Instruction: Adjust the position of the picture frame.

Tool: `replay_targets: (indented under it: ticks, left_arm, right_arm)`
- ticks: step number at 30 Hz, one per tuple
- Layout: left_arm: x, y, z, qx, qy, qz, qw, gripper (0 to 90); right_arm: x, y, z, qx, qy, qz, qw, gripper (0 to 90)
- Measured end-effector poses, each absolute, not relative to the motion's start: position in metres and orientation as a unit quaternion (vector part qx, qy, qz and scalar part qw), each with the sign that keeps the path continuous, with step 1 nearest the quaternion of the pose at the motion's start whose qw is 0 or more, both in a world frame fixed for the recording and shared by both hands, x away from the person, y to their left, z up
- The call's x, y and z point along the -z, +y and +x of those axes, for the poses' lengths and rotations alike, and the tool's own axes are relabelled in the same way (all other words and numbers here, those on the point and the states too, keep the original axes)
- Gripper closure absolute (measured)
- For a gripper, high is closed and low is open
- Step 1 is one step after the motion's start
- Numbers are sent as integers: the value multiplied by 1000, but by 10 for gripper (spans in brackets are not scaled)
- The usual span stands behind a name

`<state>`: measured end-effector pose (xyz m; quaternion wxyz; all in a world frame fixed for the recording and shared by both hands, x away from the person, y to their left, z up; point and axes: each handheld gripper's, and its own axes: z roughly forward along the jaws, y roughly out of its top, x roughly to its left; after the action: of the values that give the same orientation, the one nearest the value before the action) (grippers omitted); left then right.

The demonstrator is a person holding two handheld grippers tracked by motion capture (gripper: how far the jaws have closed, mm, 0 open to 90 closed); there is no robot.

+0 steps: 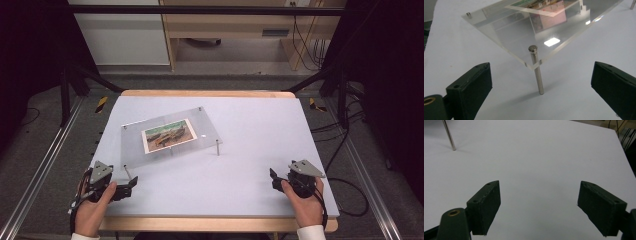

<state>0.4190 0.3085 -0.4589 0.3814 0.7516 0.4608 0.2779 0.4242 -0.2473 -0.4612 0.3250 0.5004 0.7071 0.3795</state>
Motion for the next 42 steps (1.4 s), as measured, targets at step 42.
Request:
replay_targets:
  ticks: [42]
  left_arm:
    - [471, 308, 430, -244, 476, 741, 406, 387]
  right_arm:
    - [469, -253, 426, -370, 710, 496, 335, 231]
